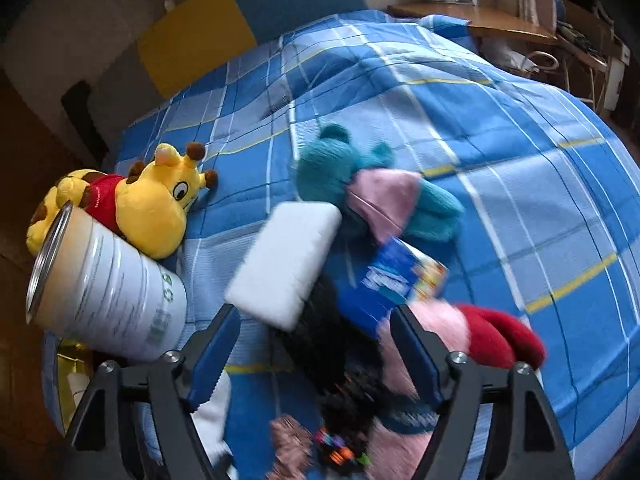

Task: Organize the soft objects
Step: 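Hold the white gloves with the left gripper while the right gripper grasps the white sponge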

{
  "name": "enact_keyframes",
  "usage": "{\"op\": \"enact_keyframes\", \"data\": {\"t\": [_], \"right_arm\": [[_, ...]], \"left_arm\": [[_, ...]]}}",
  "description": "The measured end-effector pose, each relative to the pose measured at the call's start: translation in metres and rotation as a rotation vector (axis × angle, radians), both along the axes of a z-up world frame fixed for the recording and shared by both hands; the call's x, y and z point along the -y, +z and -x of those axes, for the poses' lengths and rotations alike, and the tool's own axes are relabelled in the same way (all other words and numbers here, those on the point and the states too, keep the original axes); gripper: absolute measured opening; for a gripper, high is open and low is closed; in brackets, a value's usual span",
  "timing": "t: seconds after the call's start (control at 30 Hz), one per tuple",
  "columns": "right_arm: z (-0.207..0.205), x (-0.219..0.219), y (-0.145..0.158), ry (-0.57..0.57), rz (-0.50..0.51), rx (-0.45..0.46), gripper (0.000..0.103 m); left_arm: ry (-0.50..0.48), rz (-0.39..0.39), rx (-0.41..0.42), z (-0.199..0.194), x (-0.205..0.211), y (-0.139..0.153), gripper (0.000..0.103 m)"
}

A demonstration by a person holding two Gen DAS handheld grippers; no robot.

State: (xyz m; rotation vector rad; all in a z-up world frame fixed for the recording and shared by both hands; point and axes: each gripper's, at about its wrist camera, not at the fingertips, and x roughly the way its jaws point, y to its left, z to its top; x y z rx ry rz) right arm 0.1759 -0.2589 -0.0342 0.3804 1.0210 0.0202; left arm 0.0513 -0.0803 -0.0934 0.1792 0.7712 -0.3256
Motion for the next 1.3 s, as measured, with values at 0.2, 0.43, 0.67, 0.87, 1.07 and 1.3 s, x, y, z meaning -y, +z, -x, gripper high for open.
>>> {"op": "enact_keyframes", "data": {"t": [0.2,0.43,0.67,0.87,1.07,1.3], "right_arm": [[-0.053,-0.033,-0.008,0.008,0.128,-0.116,0.085],[-0.082,-0.053,-0.028,0.011,0.242,-0.227,0.081],[-0.04,-0.043,0.007,0.055,0.171,-0.028,0.058],[0.004,-0.019,0.007,0.046,0.092,0.082,0.059],[0.007,0.005,-0.024,-0.031,0.08,0.014,0.058],[0.004,0.008,-0.029,-0.043,0.11,-0.008,0.058]], "left_arm": [[-0.001,0.022,-0.004,-0.002,-0.001,0.0,0.037],[-0.002,0.043,-0.012,-0.001,-0.005,0.0,0.038],[0.0,0.046,-0.012,-0.004,-0.005,-0.001,0.038],[0.001,0.025,-0.001,0.0,-0.003,-0.001,0.038],[0.003,0.0,0.004,0.002,0.003,0.0,0.038],[-0.005,-0.03,-0.004,0.0,0.005,0.002,0.038]]}}
